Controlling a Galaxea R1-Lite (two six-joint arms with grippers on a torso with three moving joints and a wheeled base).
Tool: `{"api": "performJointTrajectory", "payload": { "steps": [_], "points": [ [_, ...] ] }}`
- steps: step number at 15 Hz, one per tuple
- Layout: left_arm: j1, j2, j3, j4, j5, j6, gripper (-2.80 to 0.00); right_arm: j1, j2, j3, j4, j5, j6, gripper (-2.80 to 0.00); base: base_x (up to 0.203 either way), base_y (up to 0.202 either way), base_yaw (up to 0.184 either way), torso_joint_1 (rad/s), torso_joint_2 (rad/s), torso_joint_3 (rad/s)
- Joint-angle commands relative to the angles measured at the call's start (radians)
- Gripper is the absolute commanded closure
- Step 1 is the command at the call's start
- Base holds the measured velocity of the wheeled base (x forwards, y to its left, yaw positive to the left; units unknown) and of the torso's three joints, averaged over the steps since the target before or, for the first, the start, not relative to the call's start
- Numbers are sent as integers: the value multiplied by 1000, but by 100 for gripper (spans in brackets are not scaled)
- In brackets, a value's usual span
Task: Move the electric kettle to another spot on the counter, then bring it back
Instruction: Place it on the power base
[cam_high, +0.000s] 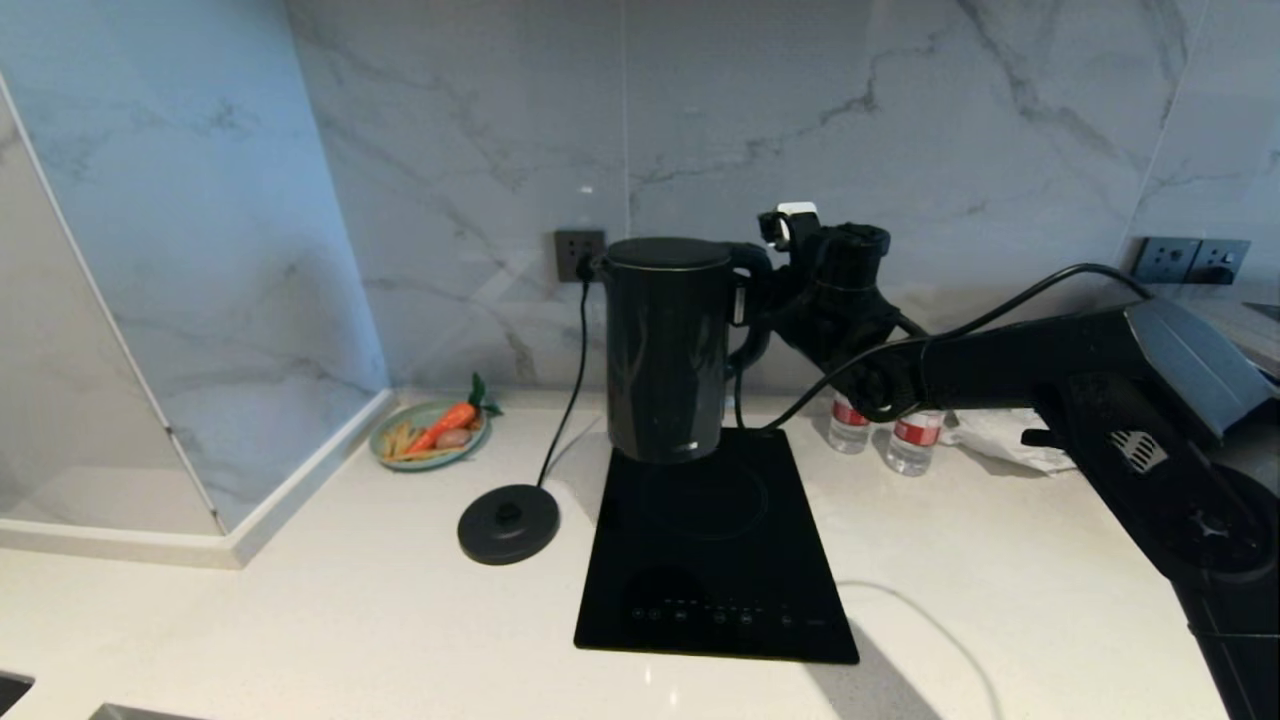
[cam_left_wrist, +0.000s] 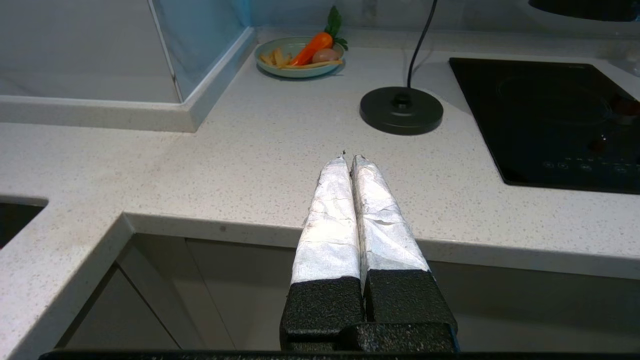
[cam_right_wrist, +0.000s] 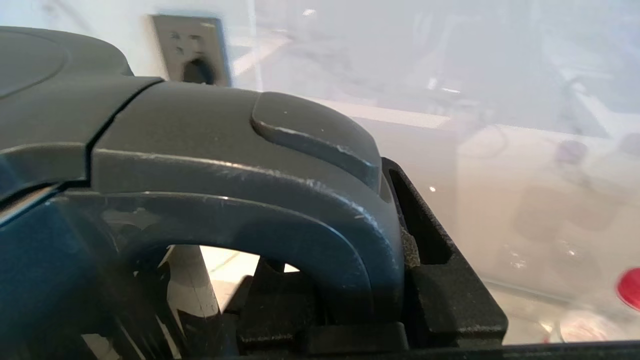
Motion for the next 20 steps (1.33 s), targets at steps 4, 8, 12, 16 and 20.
{"api": "performJointTrajectory", "payload": {
  "steps": [4, 8, 12, 16, 20],
  "points": [
    [0, 0, 0, 0, 0, 0, 0, 20, 2, 14, -32, 1, -2, 0, 0, 0, 0, 0, 0, 0],
    [0, 0, 0, 0, 0, 0, 0, 47, 1, 24, -28, -75, -6, 0, 0, 0, 0, 0, 0, 0],
    [0, 0, 0, 0, 0, 0, 0, 41, -10, 17, -19, -101, -18, 0, 0, 0, 0, 0, 0, 0],
    [0, 0, 0, 0, 0, 0, 0, 40, -9, 7, 2, -102, -13, 0, 0, 0, 0, 0, 0, 0],
    [0, 0, 0, 0, 0, 0, 0, 40, -9, 11, 0, -105, -2, 0, 0, 0, 0, 0, 0, 0]
  ]
}}
